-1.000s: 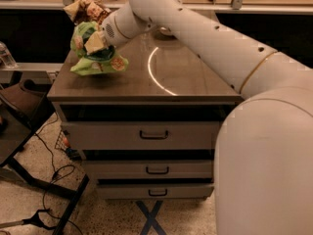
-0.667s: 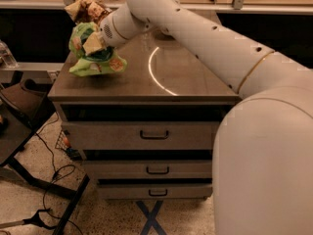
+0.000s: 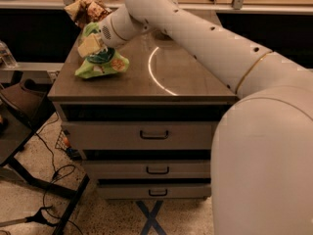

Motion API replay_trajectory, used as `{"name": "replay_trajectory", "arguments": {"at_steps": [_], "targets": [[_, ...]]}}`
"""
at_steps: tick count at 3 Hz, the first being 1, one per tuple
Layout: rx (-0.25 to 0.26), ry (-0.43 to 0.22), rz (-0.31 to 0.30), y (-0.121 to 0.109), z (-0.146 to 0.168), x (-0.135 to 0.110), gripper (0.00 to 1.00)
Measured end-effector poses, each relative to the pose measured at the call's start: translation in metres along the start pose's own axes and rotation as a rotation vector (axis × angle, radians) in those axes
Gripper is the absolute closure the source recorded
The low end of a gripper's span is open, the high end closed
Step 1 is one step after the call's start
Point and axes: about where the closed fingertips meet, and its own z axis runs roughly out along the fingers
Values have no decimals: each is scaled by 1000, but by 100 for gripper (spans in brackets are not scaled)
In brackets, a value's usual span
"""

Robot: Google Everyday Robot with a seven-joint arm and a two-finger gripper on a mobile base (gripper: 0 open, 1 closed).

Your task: Move green rice chip bag near brown chip bag

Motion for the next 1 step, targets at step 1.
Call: {"name": "replay_trajectory", "arguments": {"at_steps": [1], "targets": [[-2, 2, 0, 1, 2, 1, 0]]}}
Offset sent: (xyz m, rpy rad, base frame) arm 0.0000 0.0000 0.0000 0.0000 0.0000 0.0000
